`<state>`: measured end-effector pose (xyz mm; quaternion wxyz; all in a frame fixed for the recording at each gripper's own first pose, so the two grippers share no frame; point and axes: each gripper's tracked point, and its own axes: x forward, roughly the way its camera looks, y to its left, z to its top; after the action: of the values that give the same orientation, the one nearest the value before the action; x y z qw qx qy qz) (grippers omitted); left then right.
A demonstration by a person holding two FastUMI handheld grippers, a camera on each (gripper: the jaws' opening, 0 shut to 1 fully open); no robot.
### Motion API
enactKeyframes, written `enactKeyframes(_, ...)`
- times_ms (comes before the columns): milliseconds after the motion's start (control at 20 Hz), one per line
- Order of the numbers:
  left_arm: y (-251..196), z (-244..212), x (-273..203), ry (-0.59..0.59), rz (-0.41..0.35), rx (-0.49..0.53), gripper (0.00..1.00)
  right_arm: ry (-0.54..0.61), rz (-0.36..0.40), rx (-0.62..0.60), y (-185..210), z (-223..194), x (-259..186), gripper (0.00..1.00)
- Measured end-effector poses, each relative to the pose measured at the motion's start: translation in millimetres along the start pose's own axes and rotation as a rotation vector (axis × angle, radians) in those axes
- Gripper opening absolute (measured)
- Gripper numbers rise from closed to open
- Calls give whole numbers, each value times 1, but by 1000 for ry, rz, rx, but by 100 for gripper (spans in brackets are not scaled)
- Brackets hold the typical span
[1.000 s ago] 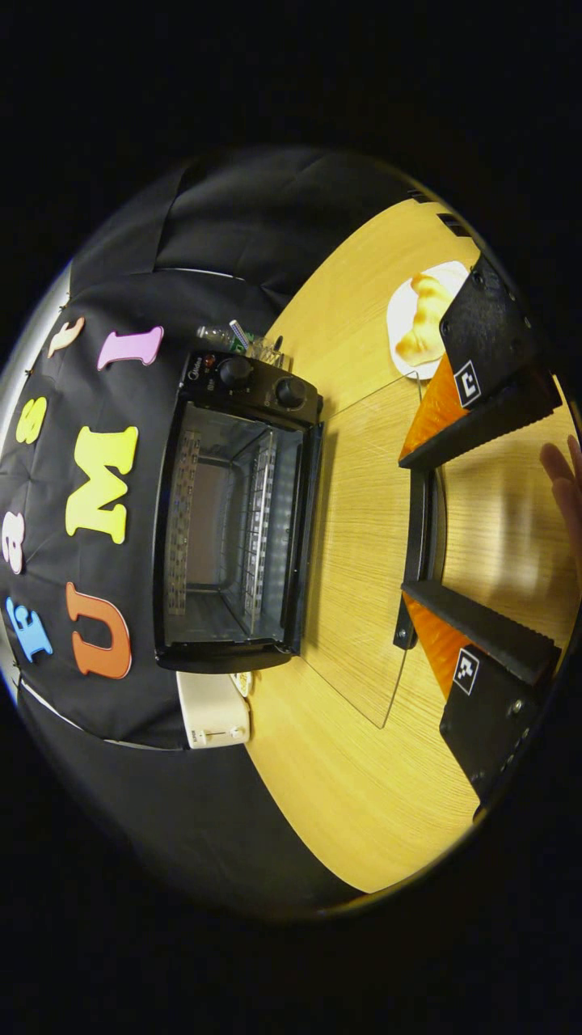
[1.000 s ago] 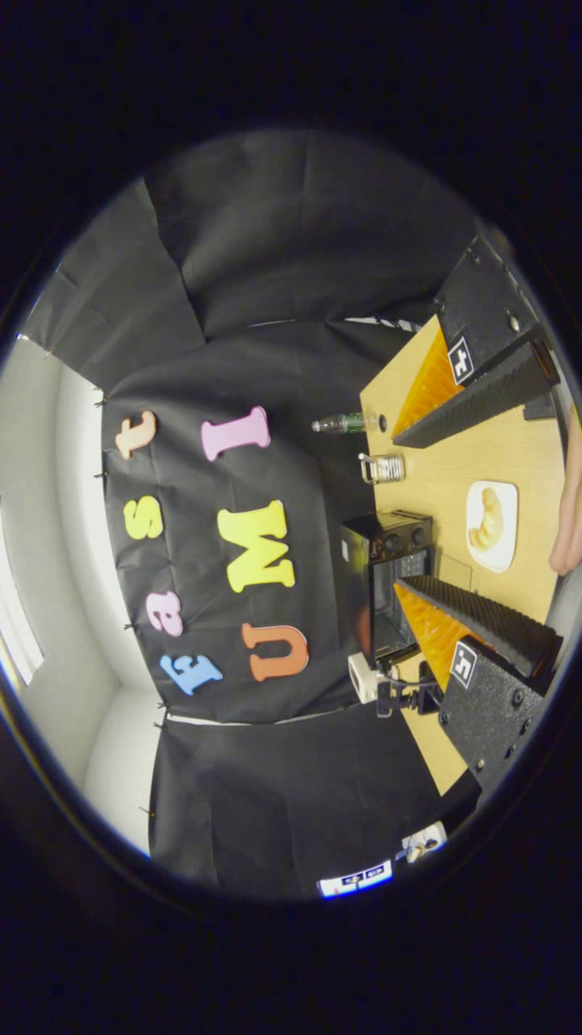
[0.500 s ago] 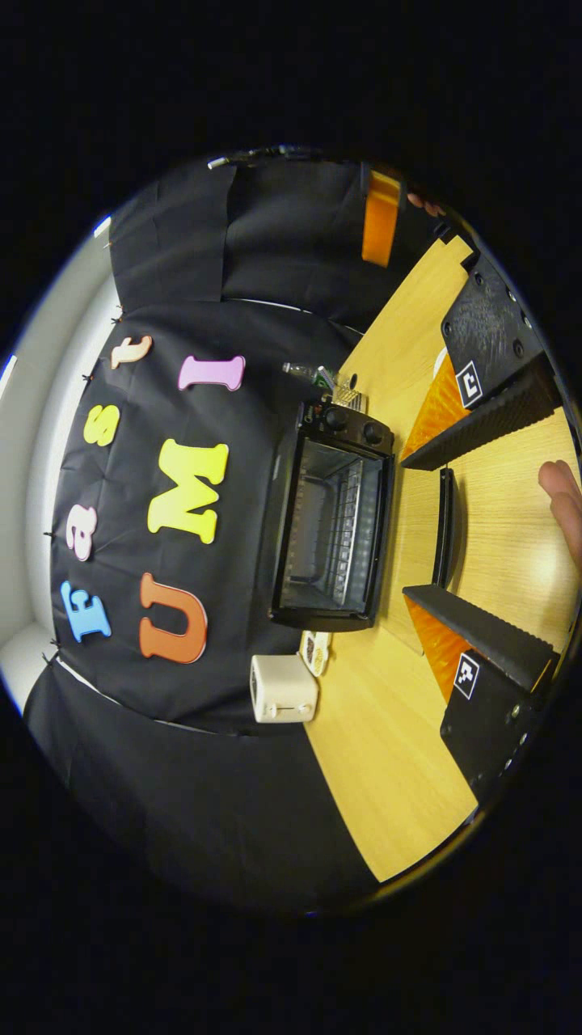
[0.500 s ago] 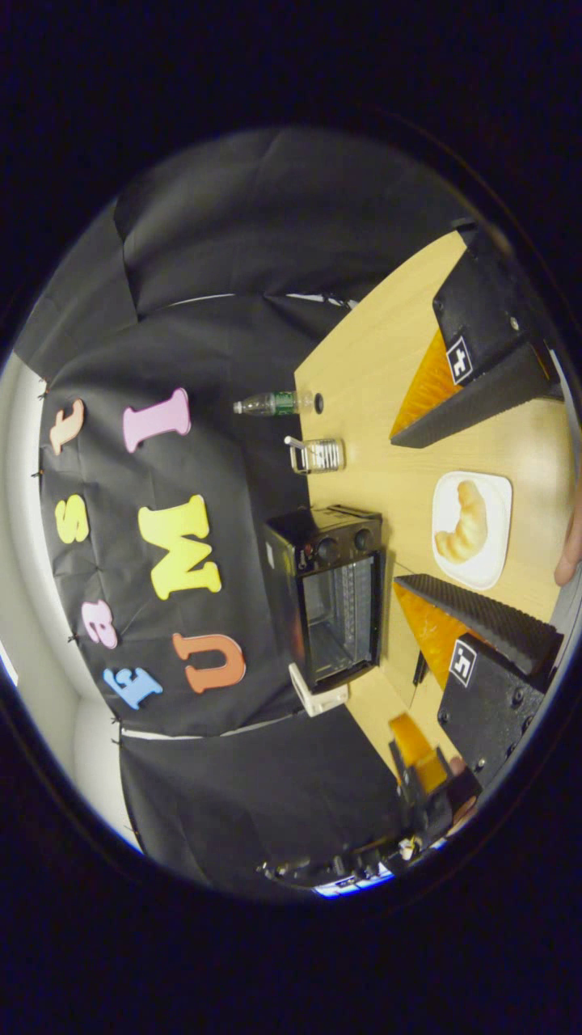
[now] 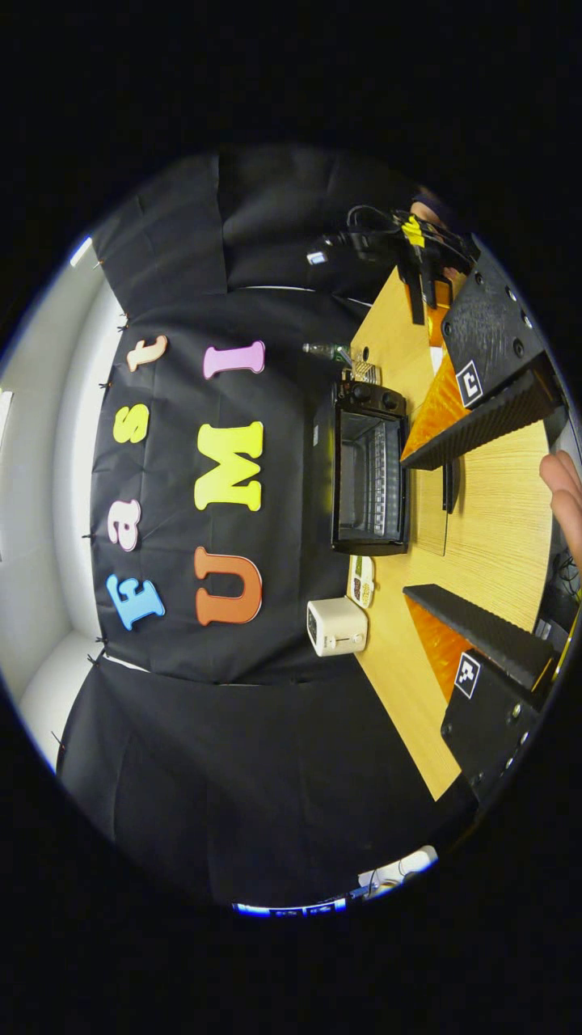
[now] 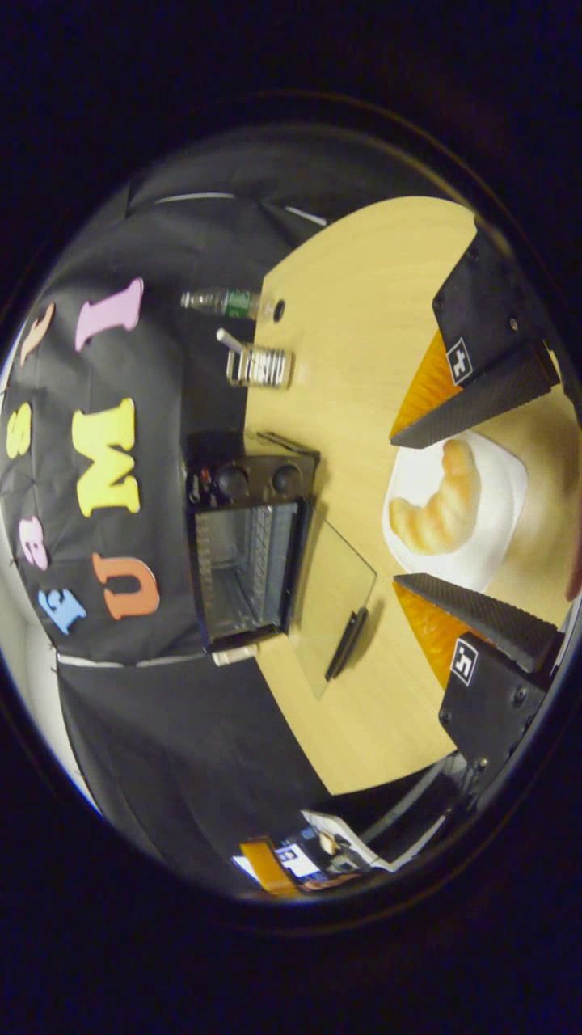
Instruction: Open the electric oven with the left hand, put the food in, and close the electric oven.
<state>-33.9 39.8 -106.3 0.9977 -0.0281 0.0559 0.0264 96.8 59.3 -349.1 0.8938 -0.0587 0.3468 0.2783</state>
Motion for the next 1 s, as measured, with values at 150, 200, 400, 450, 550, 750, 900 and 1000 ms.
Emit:
enactKeyframes(150, -10, 17, -20, -24, -61, -31, 94, 61, -31, -34, -11, -14, 10, 91)
enactKeyframes(200, -12, 24, -25, -36, -76, -28, 94, 71, -43, -33, -15, -16, 15, 90)
enactKeyframes(400, -17, 40, -36, -92, -80, 15, 94, 116, -59, -21, -16, -28, 32, 87)
enactKeyframes(450, -19, 41, -36, -96, -83, 22, 94, 113, -92, 1, -20, -27, 33, 87)
enactKeyframes(550, -24, 36, -38, -85, -101, 9, 94, 117, -152, 32, -20, -28, 36, 84)
enactKeyframes(750, -35, 38, -45, -85, -161, -33, 94, 140, -232, 22, -15, -32, 43, 80)
enactKeyframes(900, -25, 41, -54, -98, -159, -39, 94, 188, -257, 68, -12, -33, 39, 70)
enactKeyframes(1000, -25, 42, -59, -108, -183, -50, 94, 190, -208, 90, 1, -31, 36, 64)
